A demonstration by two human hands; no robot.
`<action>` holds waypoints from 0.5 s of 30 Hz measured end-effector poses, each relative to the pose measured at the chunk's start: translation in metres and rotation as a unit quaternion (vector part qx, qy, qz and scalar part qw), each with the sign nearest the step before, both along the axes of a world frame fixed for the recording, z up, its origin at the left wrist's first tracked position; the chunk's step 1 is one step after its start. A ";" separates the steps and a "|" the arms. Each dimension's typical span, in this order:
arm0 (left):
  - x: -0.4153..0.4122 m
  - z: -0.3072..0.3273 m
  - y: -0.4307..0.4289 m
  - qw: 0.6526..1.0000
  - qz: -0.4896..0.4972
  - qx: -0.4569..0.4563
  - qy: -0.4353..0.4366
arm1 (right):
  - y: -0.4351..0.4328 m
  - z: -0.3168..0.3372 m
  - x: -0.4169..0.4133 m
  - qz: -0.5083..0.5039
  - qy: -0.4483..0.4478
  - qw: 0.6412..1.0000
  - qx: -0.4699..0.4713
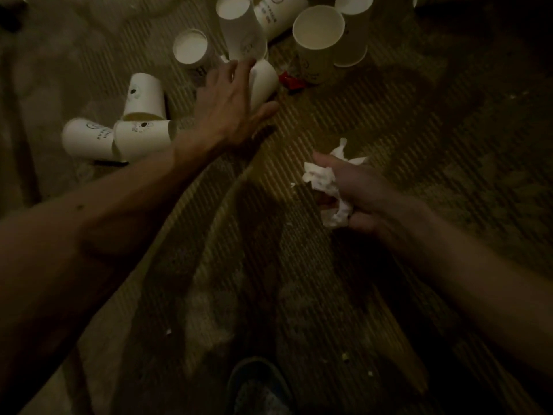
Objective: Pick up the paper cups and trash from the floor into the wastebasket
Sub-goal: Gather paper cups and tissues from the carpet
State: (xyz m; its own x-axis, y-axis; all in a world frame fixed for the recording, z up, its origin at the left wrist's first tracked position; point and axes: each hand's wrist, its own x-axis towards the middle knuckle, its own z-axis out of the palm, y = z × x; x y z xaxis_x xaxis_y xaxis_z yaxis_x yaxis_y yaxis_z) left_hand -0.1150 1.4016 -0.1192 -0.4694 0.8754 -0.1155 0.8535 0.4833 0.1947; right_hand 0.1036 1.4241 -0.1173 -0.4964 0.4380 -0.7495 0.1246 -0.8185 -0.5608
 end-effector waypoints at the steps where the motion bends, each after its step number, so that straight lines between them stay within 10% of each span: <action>1: -0.005 -0.005 0.002 1.000 0.008 -0.028 0.000 | -0.001 0.000 0.000 0.017 -0.007 1.000 -0.008; 10: 0.022 -0.019 -0.013 0.971 0.113 0.022 -0.207 | 0.007 -0.016 0.008 0.041 -0.051 0.997 -0.027; 15: 0.080 -0.010 -0.060 0.801 0.230 0.134 -0.536 | 0.004 -0.013 0.010 -0.016 -0.057 0.998 -0.023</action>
State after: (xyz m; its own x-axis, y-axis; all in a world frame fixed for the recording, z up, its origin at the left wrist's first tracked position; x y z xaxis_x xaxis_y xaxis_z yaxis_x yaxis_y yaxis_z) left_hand -0.0350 1.3416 -0.1290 -0.5059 0.6994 -0.5048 -0.1297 0.5169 0.8461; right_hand 0.1141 1.4282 -0.1302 -0.3936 0.4153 -0.8202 0.1592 -0.8479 -0.5057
